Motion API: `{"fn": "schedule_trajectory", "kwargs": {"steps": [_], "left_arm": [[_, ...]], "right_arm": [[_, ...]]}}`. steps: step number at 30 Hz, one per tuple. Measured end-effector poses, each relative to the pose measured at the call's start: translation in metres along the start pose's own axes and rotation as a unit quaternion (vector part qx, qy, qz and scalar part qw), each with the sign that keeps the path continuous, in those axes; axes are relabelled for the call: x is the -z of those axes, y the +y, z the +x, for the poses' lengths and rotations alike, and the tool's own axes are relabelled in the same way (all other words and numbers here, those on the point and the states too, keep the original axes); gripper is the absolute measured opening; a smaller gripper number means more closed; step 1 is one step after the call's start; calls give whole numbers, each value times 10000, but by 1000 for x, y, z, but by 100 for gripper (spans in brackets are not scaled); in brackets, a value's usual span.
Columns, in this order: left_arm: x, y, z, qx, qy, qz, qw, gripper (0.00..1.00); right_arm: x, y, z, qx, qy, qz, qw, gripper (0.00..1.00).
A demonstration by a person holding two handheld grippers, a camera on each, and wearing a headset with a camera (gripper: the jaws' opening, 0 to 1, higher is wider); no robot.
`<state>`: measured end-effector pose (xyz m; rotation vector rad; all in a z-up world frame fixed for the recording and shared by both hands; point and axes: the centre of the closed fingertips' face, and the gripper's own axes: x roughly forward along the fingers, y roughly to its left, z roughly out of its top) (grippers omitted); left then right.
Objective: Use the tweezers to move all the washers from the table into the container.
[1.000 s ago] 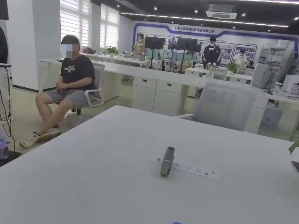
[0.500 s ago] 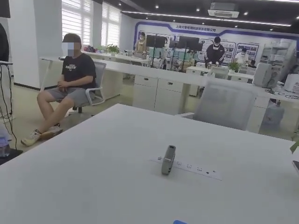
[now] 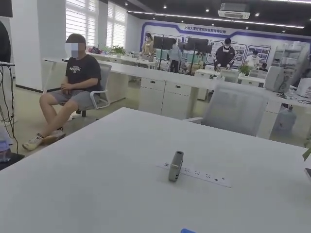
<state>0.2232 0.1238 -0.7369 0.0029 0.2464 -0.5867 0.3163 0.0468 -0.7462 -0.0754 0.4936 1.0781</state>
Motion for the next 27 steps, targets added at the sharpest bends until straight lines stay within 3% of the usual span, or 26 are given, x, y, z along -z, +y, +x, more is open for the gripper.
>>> {"fn": "schedule_trajectory", "kwargs": {"steps": [8, 13, 19, 27], "left_arm": [[0, -1, 0, 21, -2, 8, 10000, 76], [-1, 0, 0, 12, -6, -6, 10000, 76], [-1, -1, 0, 21, 9, -8, 10000, 76], [1, -2, 0, 40, 59, 8, 10000, 76]], "right_arm": [[12, -29, 12, 260, 276, 266, 9989, 3], [24, -44, 20, 391, 539, 236, 9975, 3], [33, -55, 27, 468, 700, 203, 9962, 3], [41, -56, 31, 555, 780, 78, 9954, 3]]}}
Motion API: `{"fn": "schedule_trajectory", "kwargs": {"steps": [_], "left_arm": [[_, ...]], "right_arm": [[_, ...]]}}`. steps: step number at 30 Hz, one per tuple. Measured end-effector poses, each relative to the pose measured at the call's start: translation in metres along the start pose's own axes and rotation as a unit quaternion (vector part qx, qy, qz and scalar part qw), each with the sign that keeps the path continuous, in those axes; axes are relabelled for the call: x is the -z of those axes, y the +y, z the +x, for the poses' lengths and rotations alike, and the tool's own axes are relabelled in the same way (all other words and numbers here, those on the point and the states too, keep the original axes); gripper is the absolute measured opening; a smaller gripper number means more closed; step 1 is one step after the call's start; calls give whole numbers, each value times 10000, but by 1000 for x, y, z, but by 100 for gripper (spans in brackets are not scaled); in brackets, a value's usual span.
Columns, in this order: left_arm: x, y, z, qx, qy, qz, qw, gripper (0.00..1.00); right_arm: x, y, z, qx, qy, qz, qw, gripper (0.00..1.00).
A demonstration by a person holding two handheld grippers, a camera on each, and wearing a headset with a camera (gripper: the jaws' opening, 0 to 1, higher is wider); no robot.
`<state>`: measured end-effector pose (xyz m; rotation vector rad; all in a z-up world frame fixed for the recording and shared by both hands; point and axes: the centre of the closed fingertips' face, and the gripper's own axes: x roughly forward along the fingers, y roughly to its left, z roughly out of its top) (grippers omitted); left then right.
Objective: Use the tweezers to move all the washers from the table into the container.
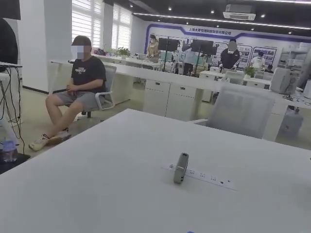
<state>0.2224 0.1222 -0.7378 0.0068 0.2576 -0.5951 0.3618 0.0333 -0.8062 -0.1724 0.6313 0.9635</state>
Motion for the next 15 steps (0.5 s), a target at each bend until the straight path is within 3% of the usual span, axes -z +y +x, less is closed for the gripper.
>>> {"fn": "schedule_trajectory", "kwargs": {"steps": [11, 15], "left_arm": [[2, -1, 1, 32, 48, 22, 10000, 75], [3, -1, 1, 43, 48, 20, 10000, 75]], "right_arm": [[3, -1, -2, 169, -30, -114, 9998, 3], [-3, 1, -8, 180, -210, -22, 9996, 3]]}}
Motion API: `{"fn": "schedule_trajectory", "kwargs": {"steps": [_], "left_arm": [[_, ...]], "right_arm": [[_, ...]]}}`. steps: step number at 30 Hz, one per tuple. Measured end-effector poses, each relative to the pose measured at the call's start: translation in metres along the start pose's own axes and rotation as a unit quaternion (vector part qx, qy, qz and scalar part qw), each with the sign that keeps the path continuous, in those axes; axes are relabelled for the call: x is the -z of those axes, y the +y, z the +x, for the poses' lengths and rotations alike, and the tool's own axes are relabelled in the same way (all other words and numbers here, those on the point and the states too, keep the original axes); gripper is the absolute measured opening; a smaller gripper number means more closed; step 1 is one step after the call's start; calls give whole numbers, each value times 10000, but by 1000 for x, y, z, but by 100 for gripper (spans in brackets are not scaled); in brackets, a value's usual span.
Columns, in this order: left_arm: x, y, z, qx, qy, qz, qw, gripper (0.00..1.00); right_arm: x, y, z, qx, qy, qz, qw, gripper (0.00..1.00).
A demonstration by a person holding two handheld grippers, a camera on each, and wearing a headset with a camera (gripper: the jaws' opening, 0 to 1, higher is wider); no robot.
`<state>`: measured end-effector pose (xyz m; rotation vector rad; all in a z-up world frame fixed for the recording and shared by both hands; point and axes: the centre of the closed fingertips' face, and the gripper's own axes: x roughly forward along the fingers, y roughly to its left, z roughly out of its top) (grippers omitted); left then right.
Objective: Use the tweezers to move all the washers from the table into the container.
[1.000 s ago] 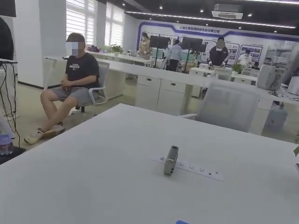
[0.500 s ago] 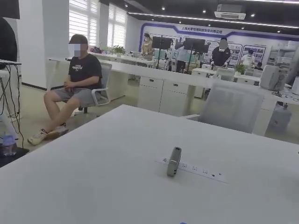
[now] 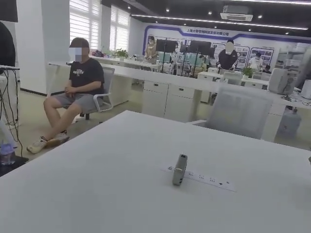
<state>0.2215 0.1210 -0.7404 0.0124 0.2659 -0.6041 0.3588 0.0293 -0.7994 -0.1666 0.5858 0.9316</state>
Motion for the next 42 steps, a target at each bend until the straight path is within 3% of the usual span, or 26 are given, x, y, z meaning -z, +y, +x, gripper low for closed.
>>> {"fn": "schedule_trajectory", "kwargs": {"steps": [7, 12, 19, 23, 28, 34, 42], "left_arm": [[0, 0, 0, 5, -18, -10, 10000, 75], [0, 0, 0, 5, -31, -25, 10000, 76], [0, 0, 0, 5, -31, -10, 10000, 75], [0, 0, 0, 6, -21, -6, 10000, 75], [1, 0, 0, 0, -8, 3, 10000, 75], [1, 0, 0, -7, -2, -2, 10000, 75], [2, 0, 0, 5, 33, 13, 10000, 75]], "right_arm": [[-21, 10, -15, -14, -404, 103, 9991, 3], [-39, 27, -27, -219, -809, 236, 9962, 3], [-45, 59, -33, -624, -926, 160, 9936, 3], [-37, 75, -30, -967, -775, 28, 9923, 3], [-17, 87, -22, -1168, -526, 75, 9917, 3], [16, 95, -10, -1216, -82, 10, 9925, 3], [31, 96, -5, -1156, 100, 52, 9932, 3]]}}
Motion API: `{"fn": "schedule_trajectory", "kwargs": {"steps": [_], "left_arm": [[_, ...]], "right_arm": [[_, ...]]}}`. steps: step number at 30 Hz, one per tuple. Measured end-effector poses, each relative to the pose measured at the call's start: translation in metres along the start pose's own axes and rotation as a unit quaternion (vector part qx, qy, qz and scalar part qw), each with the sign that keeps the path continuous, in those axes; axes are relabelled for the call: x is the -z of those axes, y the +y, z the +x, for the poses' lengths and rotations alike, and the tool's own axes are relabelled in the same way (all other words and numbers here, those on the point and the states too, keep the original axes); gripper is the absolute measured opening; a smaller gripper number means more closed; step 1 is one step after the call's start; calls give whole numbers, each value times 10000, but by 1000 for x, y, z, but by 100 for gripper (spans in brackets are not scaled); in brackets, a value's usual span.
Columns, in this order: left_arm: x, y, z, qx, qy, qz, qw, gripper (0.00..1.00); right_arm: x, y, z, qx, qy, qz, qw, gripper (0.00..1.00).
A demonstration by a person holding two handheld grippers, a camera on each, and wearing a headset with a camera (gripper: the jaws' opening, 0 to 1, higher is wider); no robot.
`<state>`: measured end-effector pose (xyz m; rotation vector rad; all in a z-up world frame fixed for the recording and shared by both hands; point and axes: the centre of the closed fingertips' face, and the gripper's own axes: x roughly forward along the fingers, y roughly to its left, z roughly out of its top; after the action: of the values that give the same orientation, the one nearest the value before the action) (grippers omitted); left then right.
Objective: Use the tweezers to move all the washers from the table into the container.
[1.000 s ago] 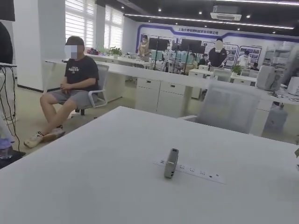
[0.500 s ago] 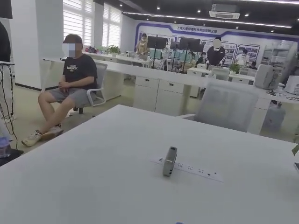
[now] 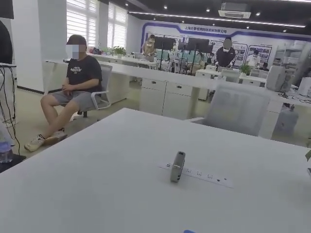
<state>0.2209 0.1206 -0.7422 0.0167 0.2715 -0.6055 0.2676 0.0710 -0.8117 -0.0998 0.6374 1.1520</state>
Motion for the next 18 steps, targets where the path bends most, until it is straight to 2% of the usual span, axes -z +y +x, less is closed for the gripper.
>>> {"fn": "schedule_trajectory", "kwargs": {"steps": [6, 18], "left_arm": [[0, 0, 0, 6, 16, 0, 10000, 75], [0, 0, 0, 5, 9, -7, 10000, 75]], "right_arm": [[4, 1, 3, 10, 179, -206, 9996, 4], [8, 10, 6, -74, 265, -469, 9985, 4]]}}
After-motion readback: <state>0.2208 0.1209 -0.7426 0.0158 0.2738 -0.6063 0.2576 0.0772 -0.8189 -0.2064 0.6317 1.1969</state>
